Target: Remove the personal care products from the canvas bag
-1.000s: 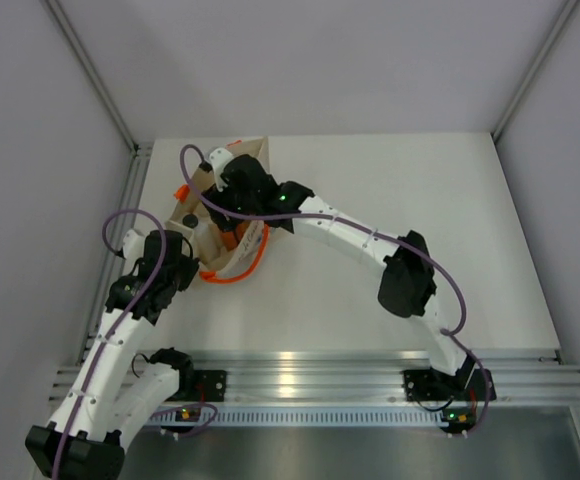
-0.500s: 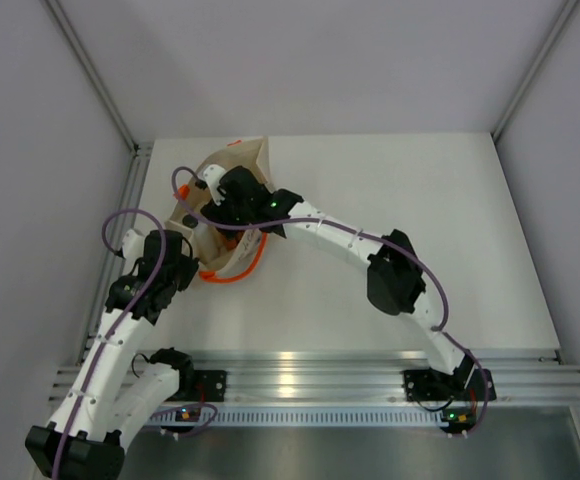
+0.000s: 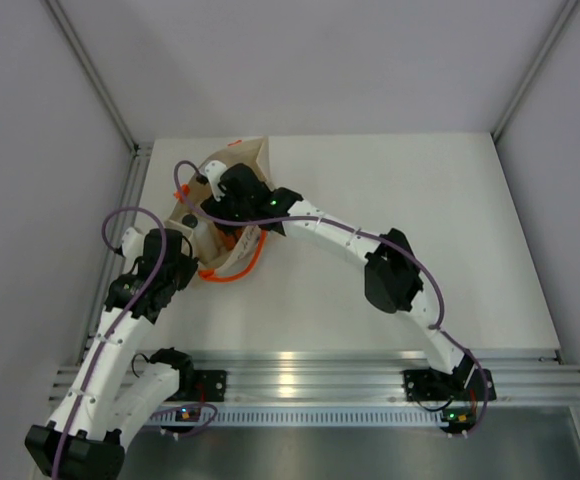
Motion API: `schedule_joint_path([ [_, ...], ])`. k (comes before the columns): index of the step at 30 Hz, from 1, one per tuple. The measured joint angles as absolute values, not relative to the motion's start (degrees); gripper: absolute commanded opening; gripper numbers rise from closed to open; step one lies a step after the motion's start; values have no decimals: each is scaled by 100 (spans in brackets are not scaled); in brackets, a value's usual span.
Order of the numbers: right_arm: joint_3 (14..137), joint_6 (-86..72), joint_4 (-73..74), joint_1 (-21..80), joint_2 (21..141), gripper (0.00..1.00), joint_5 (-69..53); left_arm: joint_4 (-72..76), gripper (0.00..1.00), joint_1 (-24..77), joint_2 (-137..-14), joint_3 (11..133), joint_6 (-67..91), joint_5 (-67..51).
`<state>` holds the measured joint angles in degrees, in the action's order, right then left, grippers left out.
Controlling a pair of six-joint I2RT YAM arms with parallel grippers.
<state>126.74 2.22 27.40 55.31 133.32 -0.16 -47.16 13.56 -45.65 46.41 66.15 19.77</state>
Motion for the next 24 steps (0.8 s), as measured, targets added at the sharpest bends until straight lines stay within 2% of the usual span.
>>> schedule_joint_path([
  [4,12606,69,2477,5527,13338,60,-30,-4718,0,1356,-4565,4646,6600,1979],
  [8,12455,-84,2165,5527,13338,52,-32,-4720,0,1356,-4565,4650,6587,1979],
  [13,12337,-158,1931,5509,13336,48,-16,-4718,0,1356,-4563,4650,6584,1986],
  [16,12250,-156,1793,5496,13321,37,3,-4718,0,1356,-4563,4650,6587,1994],
  [17,12221,-158,1730,5492,13314,25,5,-4718,0,1356,-4563,4650,6587,1997],
  [20,12178,-167,1588,5478,13310,0,34,-4716,0,1356,-4563,4650,6587,1997],
  [24,12151,-172,1575,5478,13292,0,32,-4718,0,1356,-4560,4650,6587,1999],
])
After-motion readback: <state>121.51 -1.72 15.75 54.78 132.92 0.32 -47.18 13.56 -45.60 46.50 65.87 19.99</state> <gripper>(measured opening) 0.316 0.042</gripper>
